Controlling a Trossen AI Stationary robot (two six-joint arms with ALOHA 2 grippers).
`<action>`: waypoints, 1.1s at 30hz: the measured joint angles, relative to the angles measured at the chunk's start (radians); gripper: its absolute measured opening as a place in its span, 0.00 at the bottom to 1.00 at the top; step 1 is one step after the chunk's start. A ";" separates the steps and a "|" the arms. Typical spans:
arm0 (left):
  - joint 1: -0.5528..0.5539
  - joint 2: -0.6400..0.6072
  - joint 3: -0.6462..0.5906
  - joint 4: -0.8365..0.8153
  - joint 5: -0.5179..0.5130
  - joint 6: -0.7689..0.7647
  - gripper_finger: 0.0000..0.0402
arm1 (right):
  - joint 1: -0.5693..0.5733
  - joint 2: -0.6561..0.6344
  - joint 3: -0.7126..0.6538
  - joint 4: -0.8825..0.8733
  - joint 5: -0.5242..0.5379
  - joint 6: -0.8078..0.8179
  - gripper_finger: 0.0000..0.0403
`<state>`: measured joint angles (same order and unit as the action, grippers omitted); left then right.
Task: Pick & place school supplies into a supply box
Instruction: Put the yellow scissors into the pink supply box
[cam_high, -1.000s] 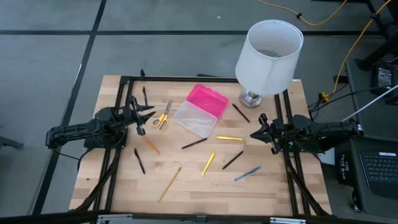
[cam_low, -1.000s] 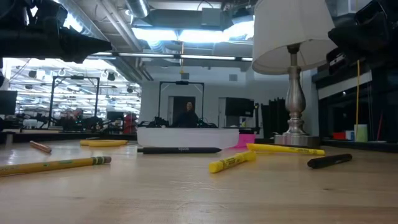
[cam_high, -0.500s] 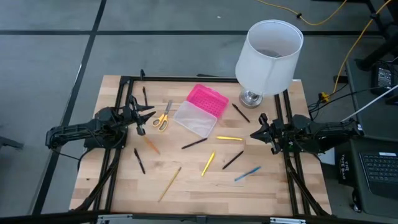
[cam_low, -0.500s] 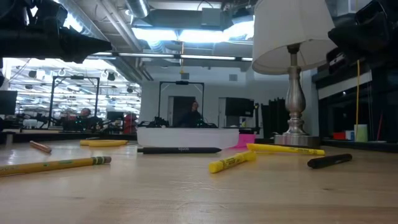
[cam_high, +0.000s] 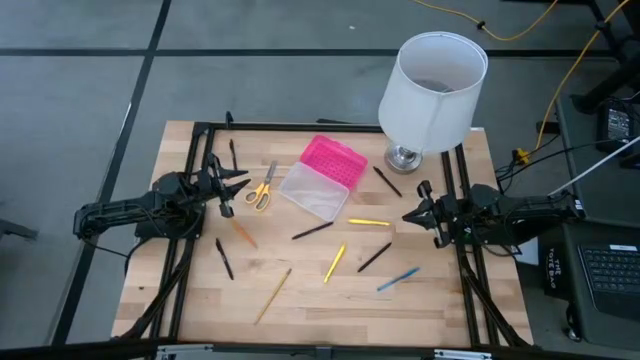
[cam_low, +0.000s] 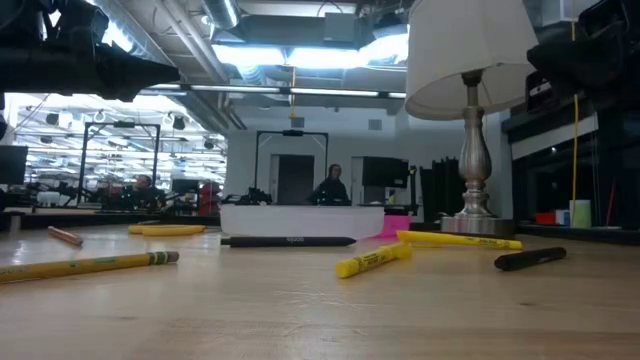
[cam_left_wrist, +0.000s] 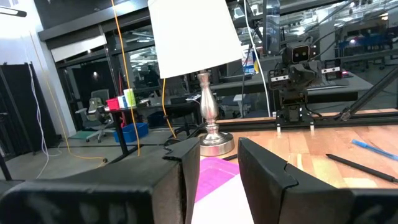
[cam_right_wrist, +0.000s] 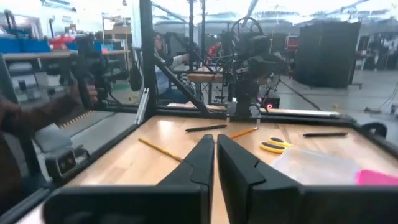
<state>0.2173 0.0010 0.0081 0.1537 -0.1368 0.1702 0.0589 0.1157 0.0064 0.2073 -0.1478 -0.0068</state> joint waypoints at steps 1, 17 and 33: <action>0.000 0.000 0.000 0.000 0.000 0.000 0.25 | 0.000 0.000 0.000 0.003 0.003 -0.018 0.06; 0.000 0.000 0.000 0.001 0.000 0.000 0.25 | 0.000 0.000 0.000 -0.009 0.260 -0.019 0.06; 0.000 0.000 0.000 0.000 -0.001 -0.018 0.25 | 0.000 0.000 0.000 -0.100 0.252 0.242 0.06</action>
<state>0.2170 0.0008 0.0082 0.1539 -0.1379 0.1519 0.0593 0.1158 0.0063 0.1070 0.1041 0.2356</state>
